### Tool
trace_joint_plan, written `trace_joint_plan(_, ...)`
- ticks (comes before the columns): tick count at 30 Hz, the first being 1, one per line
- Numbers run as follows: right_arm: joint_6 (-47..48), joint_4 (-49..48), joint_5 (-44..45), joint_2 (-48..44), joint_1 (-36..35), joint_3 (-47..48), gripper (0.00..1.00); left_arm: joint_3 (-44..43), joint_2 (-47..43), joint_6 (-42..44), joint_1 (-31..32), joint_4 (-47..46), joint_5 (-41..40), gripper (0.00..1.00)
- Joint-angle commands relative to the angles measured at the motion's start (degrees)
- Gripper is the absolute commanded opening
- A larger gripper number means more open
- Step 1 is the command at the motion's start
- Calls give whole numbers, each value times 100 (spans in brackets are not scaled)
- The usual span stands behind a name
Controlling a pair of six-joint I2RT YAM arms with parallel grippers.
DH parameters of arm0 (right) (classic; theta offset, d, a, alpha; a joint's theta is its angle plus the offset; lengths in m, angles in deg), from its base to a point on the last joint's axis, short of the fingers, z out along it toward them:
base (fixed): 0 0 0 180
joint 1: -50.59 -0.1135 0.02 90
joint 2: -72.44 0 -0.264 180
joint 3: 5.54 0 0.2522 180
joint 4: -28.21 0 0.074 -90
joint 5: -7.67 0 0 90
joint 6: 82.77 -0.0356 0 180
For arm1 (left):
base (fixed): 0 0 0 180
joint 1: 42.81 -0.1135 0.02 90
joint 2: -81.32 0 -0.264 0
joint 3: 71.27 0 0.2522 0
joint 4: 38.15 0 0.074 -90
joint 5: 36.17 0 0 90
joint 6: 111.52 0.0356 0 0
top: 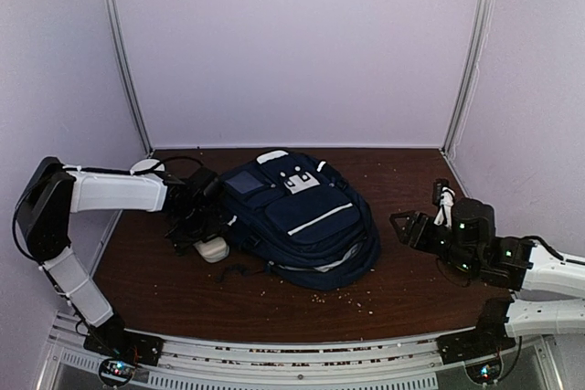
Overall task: Pack the student bag
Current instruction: Pick up the stationery from the center of the board.
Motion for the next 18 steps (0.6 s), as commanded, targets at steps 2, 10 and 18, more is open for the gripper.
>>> trace_joint_plan(2, 66, 92, 215, -139, -34, -97, 70, -296, 296, 92, -136, 15, -89, 98)
trace_joint_plan(10, 16, 180, 192, -224, -42, -102, 70, -315, 580, 404, -175, -156, -23, 93)
trace_joint_plan(18, 44, 276, 199, -296, -37, -35, 70, 98, 80, 624, -166, -322, -34, 67)
